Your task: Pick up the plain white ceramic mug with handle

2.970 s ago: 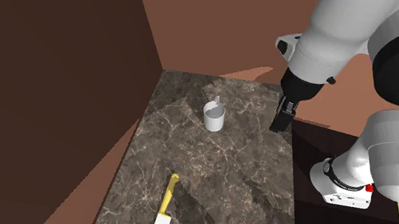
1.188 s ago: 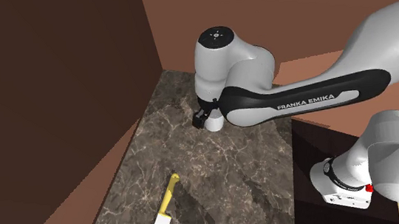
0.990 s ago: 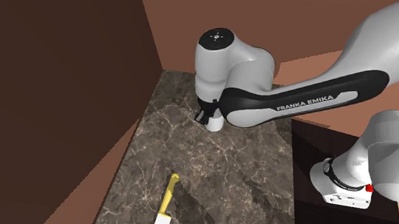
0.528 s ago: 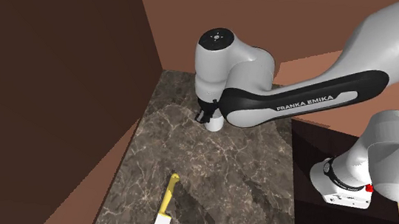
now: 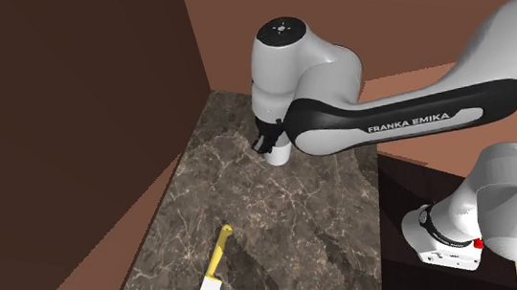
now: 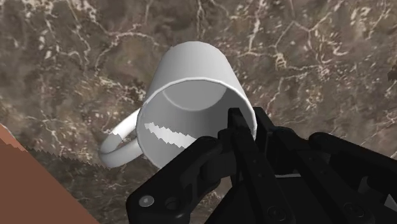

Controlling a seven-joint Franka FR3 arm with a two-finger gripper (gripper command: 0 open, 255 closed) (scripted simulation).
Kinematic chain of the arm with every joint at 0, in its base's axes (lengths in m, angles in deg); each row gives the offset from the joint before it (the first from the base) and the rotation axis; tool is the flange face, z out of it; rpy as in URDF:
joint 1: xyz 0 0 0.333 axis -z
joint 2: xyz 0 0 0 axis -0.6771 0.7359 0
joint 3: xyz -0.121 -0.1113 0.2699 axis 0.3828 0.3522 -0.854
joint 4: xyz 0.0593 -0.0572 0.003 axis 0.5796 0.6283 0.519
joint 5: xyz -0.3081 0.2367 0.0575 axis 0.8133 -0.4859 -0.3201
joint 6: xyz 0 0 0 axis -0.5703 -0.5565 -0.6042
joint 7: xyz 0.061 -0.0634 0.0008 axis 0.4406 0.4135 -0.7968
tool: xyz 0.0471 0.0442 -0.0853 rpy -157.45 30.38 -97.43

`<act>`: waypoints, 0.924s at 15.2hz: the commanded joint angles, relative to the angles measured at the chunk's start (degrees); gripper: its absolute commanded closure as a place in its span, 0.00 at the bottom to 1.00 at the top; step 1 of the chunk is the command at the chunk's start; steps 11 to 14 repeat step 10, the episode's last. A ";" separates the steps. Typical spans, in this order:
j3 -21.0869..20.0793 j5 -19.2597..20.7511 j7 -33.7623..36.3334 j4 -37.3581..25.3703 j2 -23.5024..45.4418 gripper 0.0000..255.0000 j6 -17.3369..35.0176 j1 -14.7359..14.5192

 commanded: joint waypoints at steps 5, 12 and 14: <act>0.03 -0.17 -0.15 -3.43 -1.24 1.00 -4.68 -0.03; 0.06 -0.24 -0.24 -5.35 -1.73 1.00 -7.10 -0.02; 0.06 -0.24 -0.24 -5.35 -1.73 1.00 -7.10 -0.02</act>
